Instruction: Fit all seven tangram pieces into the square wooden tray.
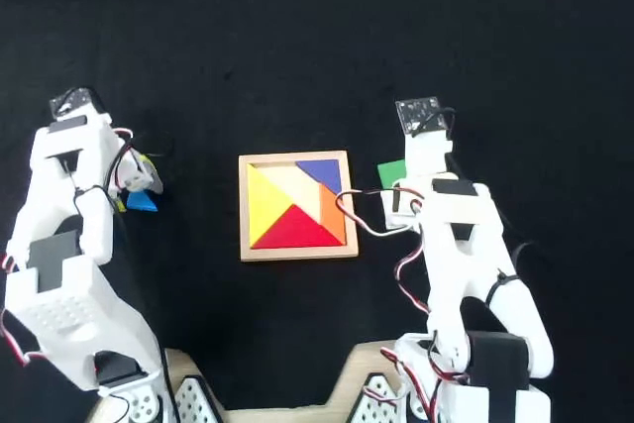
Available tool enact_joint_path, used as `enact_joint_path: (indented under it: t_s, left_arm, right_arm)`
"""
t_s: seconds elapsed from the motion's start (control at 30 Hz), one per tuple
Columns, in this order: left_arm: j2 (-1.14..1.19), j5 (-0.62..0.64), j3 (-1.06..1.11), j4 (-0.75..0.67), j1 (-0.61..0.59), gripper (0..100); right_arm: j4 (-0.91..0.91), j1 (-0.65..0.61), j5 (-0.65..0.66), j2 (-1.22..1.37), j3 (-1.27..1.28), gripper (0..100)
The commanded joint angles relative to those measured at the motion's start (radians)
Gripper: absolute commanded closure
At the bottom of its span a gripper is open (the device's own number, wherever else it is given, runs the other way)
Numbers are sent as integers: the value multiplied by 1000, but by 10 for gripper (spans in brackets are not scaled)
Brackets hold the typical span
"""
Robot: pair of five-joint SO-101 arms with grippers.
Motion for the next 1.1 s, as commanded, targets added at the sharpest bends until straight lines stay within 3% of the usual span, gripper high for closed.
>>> enact_joint_path:
  t_s: [0.0,0.5,0.73,0.93,1.07]
  left_arm:
    - [0,20,-35,0,-4,882]
    - [-2,26,-30,6,36,904]
    - [-2,15,-136,149,39,948]
    - [-2,-195,-269,282,28,948]
    - [-2,-454,-409,354,48,945]
  right_arm:
    - [-12,-12,9,2,-4,986]
    - [-14,-11,9,2,-4,986]
    - [-14,-11,9,2,-4,986]
    - [-14,-11,9,2,-4,986]
    - [-14,-11,9,2,-4,986]
